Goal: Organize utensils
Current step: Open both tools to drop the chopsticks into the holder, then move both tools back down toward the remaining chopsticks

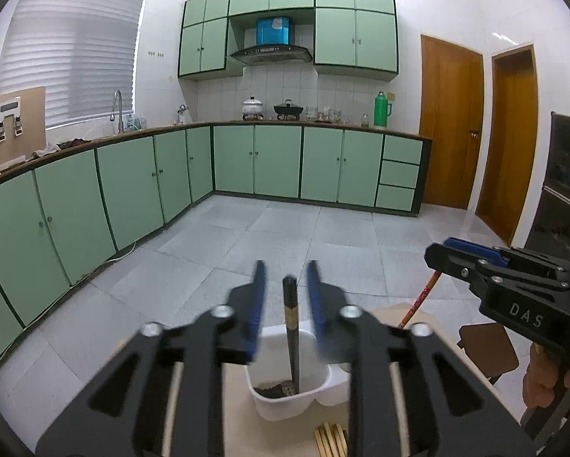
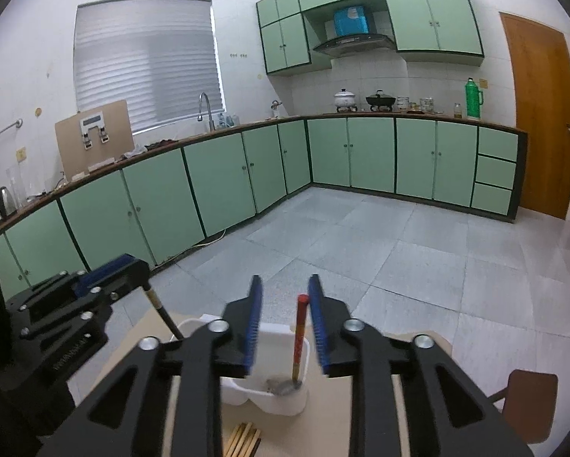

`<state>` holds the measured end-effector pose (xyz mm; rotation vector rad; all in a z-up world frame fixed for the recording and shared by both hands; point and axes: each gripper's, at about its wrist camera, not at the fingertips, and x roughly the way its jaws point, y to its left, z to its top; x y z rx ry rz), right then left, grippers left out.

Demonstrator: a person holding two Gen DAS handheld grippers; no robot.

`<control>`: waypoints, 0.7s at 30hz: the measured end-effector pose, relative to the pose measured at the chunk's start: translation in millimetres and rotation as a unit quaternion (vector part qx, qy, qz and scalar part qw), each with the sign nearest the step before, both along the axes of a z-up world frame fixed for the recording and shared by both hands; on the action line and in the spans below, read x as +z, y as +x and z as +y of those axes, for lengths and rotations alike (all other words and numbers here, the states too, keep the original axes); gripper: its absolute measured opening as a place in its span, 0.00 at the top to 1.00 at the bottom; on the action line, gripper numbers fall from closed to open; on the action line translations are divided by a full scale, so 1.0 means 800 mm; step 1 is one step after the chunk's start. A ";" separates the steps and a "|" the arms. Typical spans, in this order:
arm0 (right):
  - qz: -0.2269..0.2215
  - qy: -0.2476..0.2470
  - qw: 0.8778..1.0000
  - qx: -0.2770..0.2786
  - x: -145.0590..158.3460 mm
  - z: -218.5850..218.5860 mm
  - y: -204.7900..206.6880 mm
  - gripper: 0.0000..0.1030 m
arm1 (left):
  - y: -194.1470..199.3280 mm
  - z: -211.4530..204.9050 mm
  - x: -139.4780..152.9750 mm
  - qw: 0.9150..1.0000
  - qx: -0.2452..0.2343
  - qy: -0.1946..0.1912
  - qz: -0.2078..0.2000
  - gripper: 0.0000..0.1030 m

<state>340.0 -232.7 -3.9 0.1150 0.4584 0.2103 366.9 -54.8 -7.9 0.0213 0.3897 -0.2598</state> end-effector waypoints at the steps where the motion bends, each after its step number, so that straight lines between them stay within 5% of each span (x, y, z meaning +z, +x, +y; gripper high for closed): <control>1: -0.003 0.003 1.000 -0.005 0.002 -0.005 -0.009 0.60 | -0.005 0.001 0.003 1.000 0.001 -0.001 -0.003 0.68; 3: -0.009 0.006 1.000 -0.011 0.005 -0.011 -0.023 0.56 | -0.021 0.007 0.009 1.000 0.001 -0.003 -0.009 0.65; 10: -0.030 0.004 0.999 -0.034 -0.006 -0.027 -0.112 0.15 | -0.099 0.021 0.000 1.000 0.004 -0.001 -0.007 0.37; 21: 0.053 -0.002 0.998 -0.040 -0.104 -0.002 -0.226 0.11 | -0.210 0.052 -0.116 0.994 0.018 0.021 0.109 0.33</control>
